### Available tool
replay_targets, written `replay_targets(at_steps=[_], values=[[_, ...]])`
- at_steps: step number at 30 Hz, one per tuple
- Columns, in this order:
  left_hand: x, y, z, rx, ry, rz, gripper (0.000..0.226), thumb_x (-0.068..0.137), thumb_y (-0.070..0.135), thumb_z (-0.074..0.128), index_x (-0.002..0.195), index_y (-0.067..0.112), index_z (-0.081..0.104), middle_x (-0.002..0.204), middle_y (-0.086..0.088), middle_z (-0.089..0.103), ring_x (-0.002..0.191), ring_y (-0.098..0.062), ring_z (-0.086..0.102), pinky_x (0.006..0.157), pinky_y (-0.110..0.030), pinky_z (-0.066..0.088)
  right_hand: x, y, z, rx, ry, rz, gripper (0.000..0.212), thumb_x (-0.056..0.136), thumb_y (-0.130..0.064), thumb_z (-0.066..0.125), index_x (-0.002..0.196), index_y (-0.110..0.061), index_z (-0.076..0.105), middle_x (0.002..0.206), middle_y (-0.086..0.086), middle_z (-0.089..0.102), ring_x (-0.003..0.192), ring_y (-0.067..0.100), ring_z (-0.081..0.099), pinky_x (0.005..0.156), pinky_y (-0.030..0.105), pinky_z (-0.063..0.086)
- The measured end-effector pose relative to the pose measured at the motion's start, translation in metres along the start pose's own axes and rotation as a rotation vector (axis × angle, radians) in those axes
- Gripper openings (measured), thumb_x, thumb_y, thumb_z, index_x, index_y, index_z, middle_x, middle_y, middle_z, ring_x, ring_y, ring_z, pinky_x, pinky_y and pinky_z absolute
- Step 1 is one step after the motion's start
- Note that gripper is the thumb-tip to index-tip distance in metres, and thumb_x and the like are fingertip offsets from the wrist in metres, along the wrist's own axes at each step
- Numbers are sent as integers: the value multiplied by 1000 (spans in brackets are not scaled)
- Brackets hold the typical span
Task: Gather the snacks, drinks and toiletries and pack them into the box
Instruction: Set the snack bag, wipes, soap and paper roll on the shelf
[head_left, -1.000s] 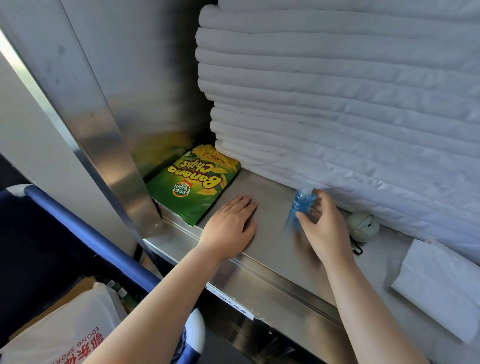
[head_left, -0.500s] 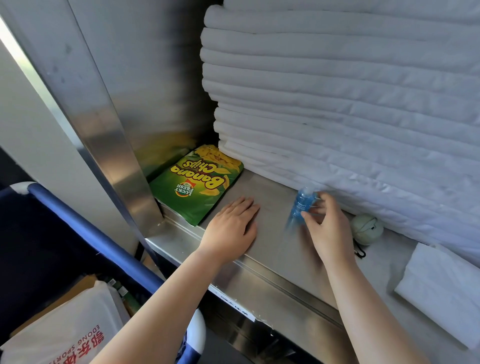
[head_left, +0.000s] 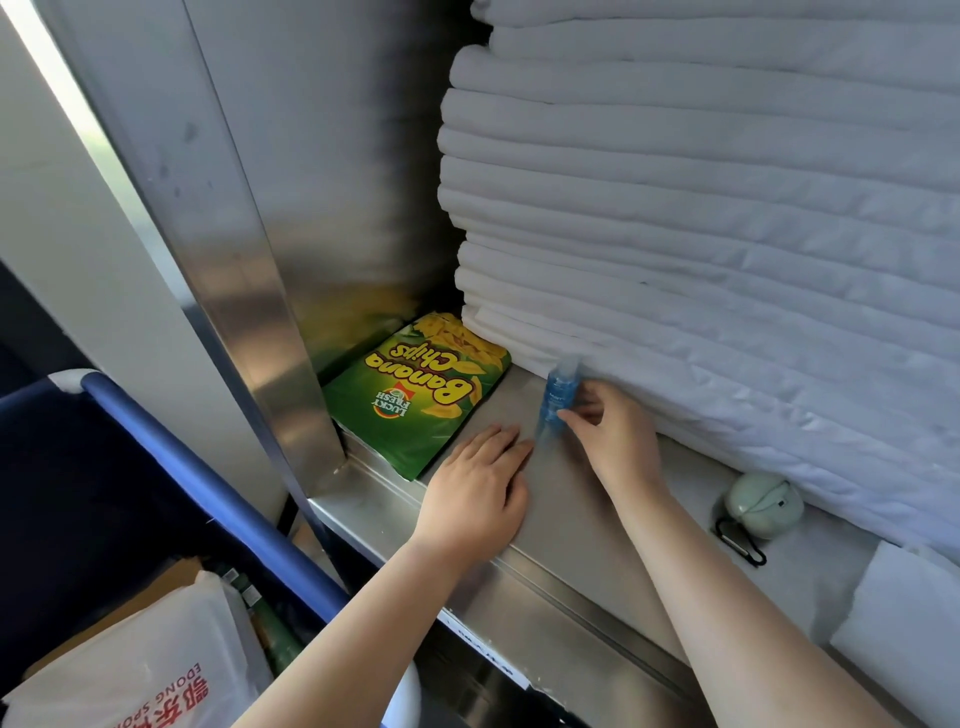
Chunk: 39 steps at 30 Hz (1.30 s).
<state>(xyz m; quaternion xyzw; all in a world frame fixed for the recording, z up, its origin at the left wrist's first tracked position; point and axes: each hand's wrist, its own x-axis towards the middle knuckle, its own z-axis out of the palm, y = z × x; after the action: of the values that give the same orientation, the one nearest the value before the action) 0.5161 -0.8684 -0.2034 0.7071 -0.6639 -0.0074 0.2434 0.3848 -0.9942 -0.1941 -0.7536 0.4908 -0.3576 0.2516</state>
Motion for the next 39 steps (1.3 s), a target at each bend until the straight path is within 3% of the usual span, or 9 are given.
replay_targets(at_steps=[6, 14, 20, 26, 31, 34, 39], values=[[-1, 1, -1, -9, 1, -9, 44, 91, 27, 42, 134, 25, 51, 144, 6, 43, 136, -12, 32, 109, -17, 6, 19, -6, 16, -2, 3, -11, 27, 77, -21, 75, 102, -15, 69, 91, -4, 72, 77, 4, 62, 72, 19, 46], [0, 3, -2, -36, -8, -25, 46, 86, 28, 40, 129, 22, 57, 137, 2, 51, 132, -15, 39, 110, -21, 12, 31, -17, 33, 31, -12, -23, 26, 77, -20, 74, 103, -15, 72, 94, -3, 73, 84, 9, 67, 80, 28, 53], [-1, 3, -3, -57, -4, -36, 44, 84, 24, 44, 125, 20, 60, 134, 0, 55, 129, -18, 44, 111, -28, 22, 35, -22, 40, 40, -22, -58, 25, 77, -20, 73, 102, -16, 73, 93, -3, 74, 83, 6, 67, 81, 26, 53], [-1, 4, -3, -52, -4, -41, 44, 86, 26, 43, 127, 21, 59, 135, 1, 53, 131, -16, 42, 111, -26, 21, 33, -23, 38, 12, -40, -74, 26, 79, -21, 72, 104, -16, 72, 95, -2, 73, 85, 6, 67, 79, 20, 50], [-1, 5, -4, -44, 4, -29, 43, 85, 23, 46, 125, 19, 60, 133, 1, 56, 128, -18, 45, 109, -26, 24, 6, -29, 14, -93, -131, -66, 35, 86, -20, 64, 121, -14, 62, 107, 3, 70, 97, 17, 65, 84, 24, 46], [-2, 5, -3, -18, -7, -16, 44, 88, 27, 41, 128, 20, 58, 137, 1, 52, 130, -17, 42, 110, -22, 19, -30, -24, -15, -248, -44, -79, 35, 87, -21, 62, 122, -16, 62, 112, 3, 68, 101, 20, 63, 83, 25, 44], [-2, 3, 0, 13, -14, -1, 44, 91, 29, 39, 132, 21, 54, 141, 2, 47, 134, -15, 36, 110, -21, 14, -84, -1, -65, -446, 241, -37, 39, 77, -11, 72, 115, -8, 64, 124, 14, 57, 118, 33, 49, 100, 37, 38]])
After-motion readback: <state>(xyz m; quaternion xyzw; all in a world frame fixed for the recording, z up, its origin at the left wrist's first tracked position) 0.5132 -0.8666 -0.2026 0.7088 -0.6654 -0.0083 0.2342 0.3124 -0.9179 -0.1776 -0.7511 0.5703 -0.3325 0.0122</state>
